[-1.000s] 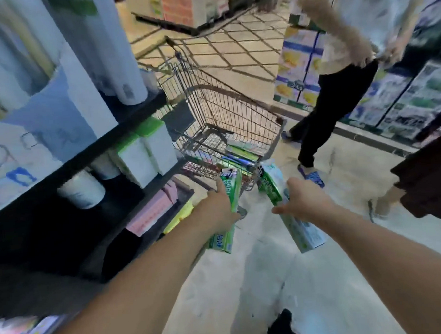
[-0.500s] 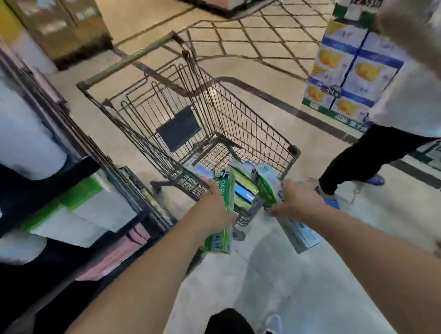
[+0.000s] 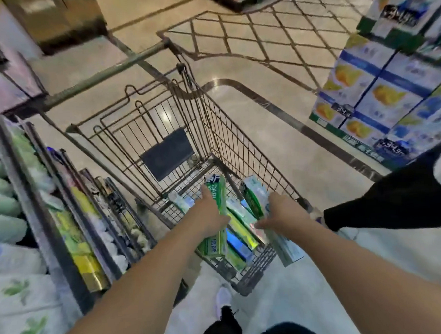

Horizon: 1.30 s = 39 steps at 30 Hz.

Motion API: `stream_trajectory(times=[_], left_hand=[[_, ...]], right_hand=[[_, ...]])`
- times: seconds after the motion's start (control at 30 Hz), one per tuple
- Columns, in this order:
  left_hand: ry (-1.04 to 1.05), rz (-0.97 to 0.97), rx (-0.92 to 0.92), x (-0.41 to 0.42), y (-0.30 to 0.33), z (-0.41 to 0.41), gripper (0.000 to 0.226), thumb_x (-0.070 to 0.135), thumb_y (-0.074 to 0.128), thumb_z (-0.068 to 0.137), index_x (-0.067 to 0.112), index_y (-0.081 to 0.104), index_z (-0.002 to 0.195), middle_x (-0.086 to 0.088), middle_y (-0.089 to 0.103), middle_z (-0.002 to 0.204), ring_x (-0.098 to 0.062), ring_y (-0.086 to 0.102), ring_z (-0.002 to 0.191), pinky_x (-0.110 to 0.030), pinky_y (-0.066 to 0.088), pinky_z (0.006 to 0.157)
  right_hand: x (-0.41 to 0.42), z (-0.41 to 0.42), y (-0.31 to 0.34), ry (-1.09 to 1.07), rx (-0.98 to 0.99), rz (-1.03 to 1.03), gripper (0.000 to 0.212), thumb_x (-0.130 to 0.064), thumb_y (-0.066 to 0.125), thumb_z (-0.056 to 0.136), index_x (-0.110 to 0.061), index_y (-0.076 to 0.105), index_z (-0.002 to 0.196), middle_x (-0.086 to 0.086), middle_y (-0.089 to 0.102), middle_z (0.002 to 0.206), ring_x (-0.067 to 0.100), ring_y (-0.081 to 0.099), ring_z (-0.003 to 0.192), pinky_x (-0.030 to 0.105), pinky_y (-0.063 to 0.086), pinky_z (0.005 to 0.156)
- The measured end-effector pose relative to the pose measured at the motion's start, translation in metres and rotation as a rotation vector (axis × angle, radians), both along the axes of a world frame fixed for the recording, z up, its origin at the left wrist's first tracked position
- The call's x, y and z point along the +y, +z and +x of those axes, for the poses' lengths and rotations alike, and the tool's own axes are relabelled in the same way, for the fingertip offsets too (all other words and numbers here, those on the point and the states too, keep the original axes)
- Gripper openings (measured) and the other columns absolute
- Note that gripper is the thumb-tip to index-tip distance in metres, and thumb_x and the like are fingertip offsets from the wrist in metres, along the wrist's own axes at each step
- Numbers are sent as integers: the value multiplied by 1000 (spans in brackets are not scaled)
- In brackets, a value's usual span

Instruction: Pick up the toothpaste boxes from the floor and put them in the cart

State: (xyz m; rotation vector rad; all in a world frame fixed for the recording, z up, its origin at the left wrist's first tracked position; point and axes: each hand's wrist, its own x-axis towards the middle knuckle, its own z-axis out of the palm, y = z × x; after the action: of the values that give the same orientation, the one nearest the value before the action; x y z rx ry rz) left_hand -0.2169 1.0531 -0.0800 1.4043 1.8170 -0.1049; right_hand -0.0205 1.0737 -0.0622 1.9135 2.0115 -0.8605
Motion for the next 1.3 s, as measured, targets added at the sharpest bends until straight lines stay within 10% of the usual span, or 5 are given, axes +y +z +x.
stream_trajectory(times=[0.3, 0.57, 0.93, 1.2, 1.3], left_hand=[[271, -73, 15, 87, -76, -24, 117, 47, 66, 88, 14, -29, 148, -20, 9, 161, -37, 45, 132, -44, 43, 106], [510, -102, 46, 147, -195, -58, 109, 40, 63, 91, 13, -24, 151, -23, 41, 145, -34, 60, 110, -34, 47, 79], [687, -78, 33, 196, -335, -46, 107, 39, 65, 91, 15, -19, 153, -26, 29, 151, -40, 51, 122, -40, 46, 93], [626, -130, -46, 180, -372, -28, 86, 35, 55, 96, 22, -5, 156, -27, 25, 152, -42, 47, 126, -43, 45, 96], [615, -123, -76, 182, -356, -33, 60, 22, 52, 95, 13, 29, 150, -22, 41, 144, -36, 50, 122, -38, 47, 92]], right_hand=[[129, -49, -64, 131, 36, -79, 49, -39, 82, 74, -12, 50, 99, 6, 60, 89, 22, 58, 79, 29, 44, 64], [236, -103, -193, 268, 15, -90, 41, -16, 64, 87, -7, 41, 119, 10, 63, 94, 28, 64, 85, 42, 57, 77], [263, -151, -345, 322, 104, -51, 34, -19, 64, 86, -11, 43, 113, 12, 63, 105, 30, 63, 89, 37, 53, 74], [247, -149, -384, 286, 113, -195, 41, -20, 73, 85, -8, 46, 113, 10, 60, 102, 27, 58, 89, 30, 42, 69], [239, -152, -380, 311, 98, -245, 37, -18, 67, 90, -7, 45, 117, 9, 56, 101, 21, 50, 84, 25, 40, 63]])
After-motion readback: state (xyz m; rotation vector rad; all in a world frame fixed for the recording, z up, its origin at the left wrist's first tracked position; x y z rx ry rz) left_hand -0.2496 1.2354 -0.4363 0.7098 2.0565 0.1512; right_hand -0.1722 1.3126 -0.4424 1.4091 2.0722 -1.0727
